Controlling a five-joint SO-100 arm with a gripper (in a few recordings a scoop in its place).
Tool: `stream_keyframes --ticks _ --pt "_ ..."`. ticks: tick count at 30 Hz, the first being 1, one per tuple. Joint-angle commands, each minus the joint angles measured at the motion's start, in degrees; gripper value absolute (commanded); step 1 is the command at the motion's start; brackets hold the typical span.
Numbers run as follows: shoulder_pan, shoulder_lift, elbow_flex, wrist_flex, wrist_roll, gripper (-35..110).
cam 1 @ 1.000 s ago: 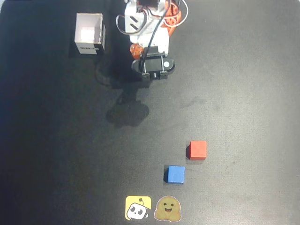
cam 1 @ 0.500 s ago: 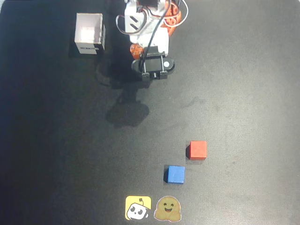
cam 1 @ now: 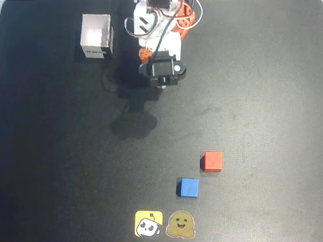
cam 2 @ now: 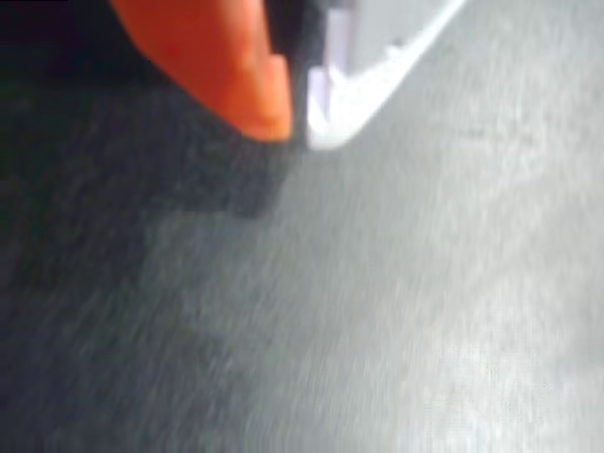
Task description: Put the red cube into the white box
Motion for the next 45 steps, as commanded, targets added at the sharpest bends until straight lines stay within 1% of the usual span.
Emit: stream_keyframes --ticks 1,6,9,12,21,26,31,34,39,45 --pt "0.00 0.18 -3.34 -1.49 -0.44 0" --pt "-0.09 -2.46 -7.21 -3.52 -1.49 0" --pt "0.00 -14.94 -14.15 -7.03 -2.46 0" --pt "0.09 -29.36 -25.31 -7.03 -4.04 0" --pt "-4.13 -53.09 -44.65 -7.82 -2.64 0" --pt "-8.44 -65.48 -55.37 -7.91 1.67 0" --pt "-13.27 -75.59 -62.40 -10.81 6.77 0" --pt "-16.00 -82.79 -68.12 -10.81 9.05 0" --pt "-19.95 -89.03 -70.14 -15.12 13.27 0" --pt "-22.76 -95.01 -75.50 -15.21 16.26 1"
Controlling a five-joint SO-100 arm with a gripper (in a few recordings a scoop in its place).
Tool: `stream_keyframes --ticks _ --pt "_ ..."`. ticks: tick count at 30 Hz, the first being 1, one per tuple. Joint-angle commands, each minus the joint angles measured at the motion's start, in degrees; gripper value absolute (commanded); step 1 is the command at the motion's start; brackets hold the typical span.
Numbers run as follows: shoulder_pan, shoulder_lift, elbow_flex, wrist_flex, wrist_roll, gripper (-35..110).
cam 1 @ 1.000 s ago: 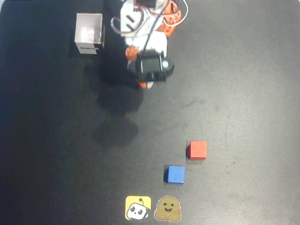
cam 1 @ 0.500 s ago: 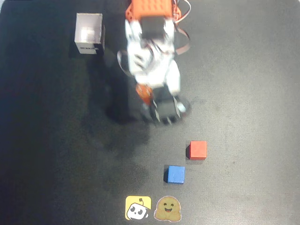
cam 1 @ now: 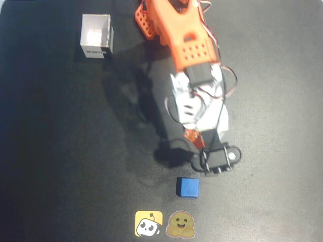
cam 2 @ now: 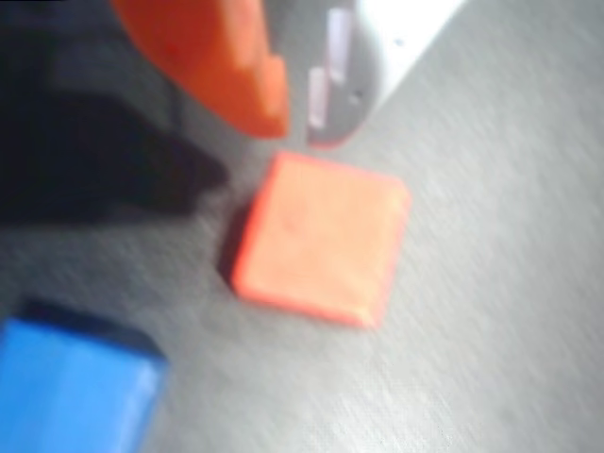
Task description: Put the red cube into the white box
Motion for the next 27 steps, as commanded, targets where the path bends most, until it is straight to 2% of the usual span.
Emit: stream_keyframes --ticks 1,4,8,27 --pt "-1.58 -0.88 -4.57 -0.09 1.41 1" --pt "-1.85 -1.14 -6.77 1.23 1.41 1" --pt "-1.67 -6.42 -16.52 8.61 1.05 2" --pt "0.44 -7.29 -14.94 8.53 -0.18 7"
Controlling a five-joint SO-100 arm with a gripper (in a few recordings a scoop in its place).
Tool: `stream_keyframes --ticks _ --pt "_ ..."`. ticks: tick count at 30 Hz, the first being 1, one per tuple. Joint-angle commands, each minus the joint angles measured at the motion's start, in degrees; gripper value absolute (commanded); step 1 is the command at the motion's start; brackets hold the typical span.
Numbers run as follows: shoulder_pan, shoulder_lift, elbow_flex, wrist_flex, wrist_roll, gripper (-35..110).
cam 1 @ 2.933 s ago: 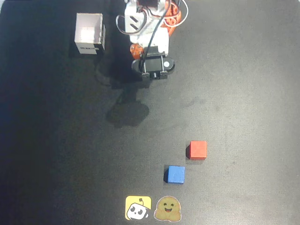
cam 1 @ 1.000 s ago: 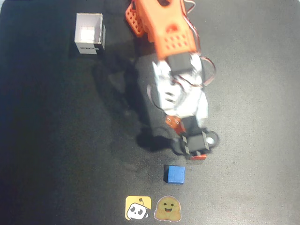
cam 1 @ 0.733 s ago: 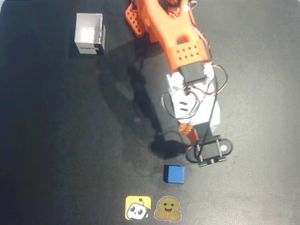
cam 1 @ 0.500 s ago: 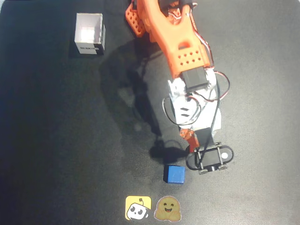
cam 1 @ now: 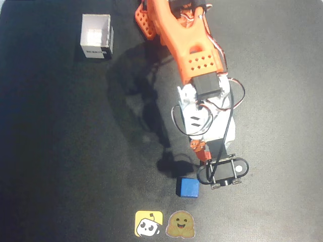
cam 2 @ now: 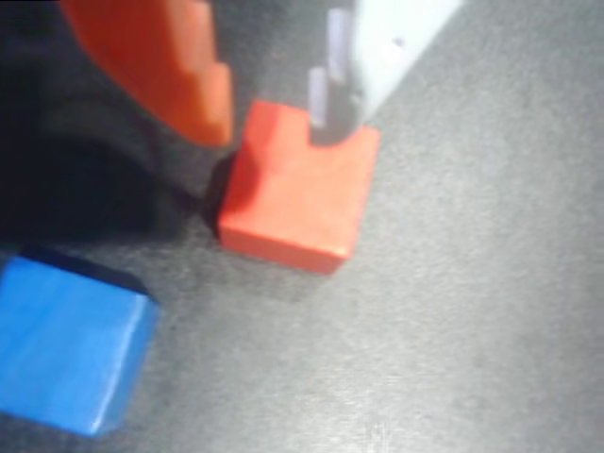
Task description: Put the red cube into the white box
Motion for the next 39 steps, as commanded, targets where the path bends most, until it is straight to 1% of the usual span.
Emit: stream_keyframes --ticks 1,13,17,30,34,39 --pt "0.18 0.00 -0.26 0.09 -0.09 7" --pt "-0.97 -4.13 -1.76 -2.55 -0.97 16" --pt "-2.64 -4.66 -2.20 -2.55 0.79 18" --pt "-4.31 -8.26 -3.52 -4.04 2.29 19" --pt "-4.39 -9.58 -5.10 -4.31 0.62 24" --pt "-4.39 -9.84 -5.27 -4.31 1.14 24"
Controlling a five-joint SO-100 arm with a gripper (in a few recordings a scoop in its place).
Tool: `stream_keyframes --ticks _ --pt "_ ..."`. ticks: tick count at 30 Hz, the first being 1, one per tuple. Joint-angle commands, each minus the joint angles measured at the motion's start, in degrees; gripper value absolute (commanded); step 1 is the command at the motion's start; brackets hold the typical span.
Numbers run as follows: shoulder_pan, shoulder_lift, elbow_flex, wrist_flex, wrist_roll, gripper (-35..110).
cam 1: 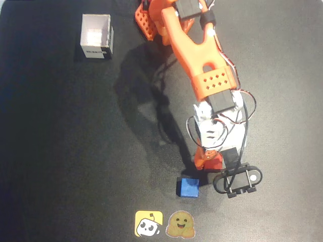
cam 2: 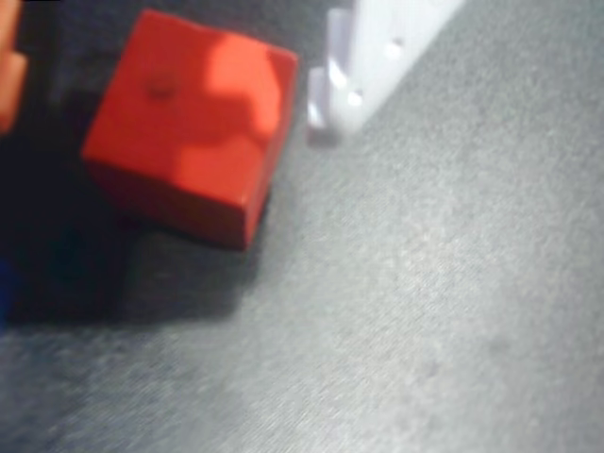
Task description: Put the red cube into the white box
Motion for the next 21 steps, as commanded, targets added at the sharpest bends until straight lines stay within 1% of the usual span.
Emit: stream_keyframes --ticks 1,21 --pt "-0.26 0.35 -2.81 -0.53 -0.26 24" --pt "-1.58 -6.24 -7.73 -0.62 0.26 27"
